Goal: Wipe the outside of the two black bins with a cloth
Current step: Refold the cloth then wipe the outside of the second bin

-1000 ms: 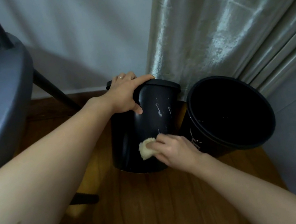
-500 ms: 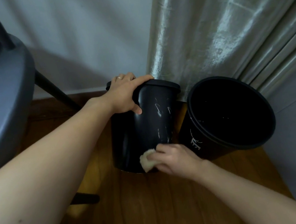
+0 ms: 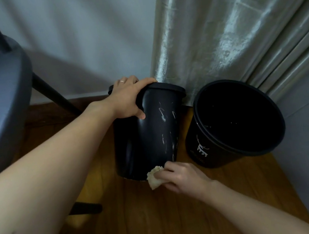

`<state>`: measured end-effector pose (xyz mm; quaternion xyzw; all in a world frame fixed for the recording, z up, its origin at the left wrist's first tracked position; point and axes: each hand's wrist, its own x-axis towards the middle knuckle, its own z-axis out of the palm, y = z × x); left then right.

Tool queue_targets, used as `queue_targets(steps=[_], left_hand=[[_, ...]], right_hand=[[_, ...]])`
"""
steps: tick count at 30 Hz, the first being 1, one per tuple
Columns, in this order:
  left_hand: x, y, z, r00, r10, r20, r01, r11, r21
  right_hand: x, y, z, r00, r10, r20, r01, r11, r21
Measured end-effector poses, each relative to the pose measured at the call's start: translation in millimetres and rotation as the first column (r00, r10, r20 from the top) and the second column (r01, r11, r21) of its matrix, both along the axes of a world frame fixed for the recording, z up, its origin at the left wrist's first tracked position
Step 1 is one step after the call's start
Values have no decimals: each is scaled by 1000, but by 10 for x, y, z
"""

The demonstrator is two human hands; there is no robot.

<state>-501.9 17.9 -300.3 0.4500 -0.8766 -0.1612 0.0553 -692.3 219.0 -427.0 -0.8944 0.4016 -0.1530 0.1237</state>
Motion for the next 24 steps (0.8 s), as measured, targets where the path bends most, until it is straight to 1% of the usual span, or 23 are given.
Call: queue_targets(steps=[9, 11, 15, 18, 21, 24], left_hand=[[-178, 76, 35, 996, 24, 86, -21, 999, -28], [-157, 74, 46, 998, 45, 52, -45, 999, -11], [-101, 50, 47, 996, 57, -72, -54, 998, 43], [-77, 39, 27, 990, 63, -123, -54, 996, 76], [-54, 19, 1, 992, 46, -115, -39, 997, 68], [-52, 10, -14, 997, -1, -73, 4, 999, 39]], right_hand=[[4, -22, 59, 1000, -31, 4, 31, 999, -17], [32, -16, 67, 999, -30, 21, 30, 999, -14], [56, -10, 77, 1000, -23, 13, 23, 1000, -12], [44, 0, 75, 1000, -11, 9, 11, 1000, -3], [5, -10, 72, 1000, 4, -2, -4, 1000, -13], [-4, -57, 99, 999, 44, -22, -44, 998, -39]])
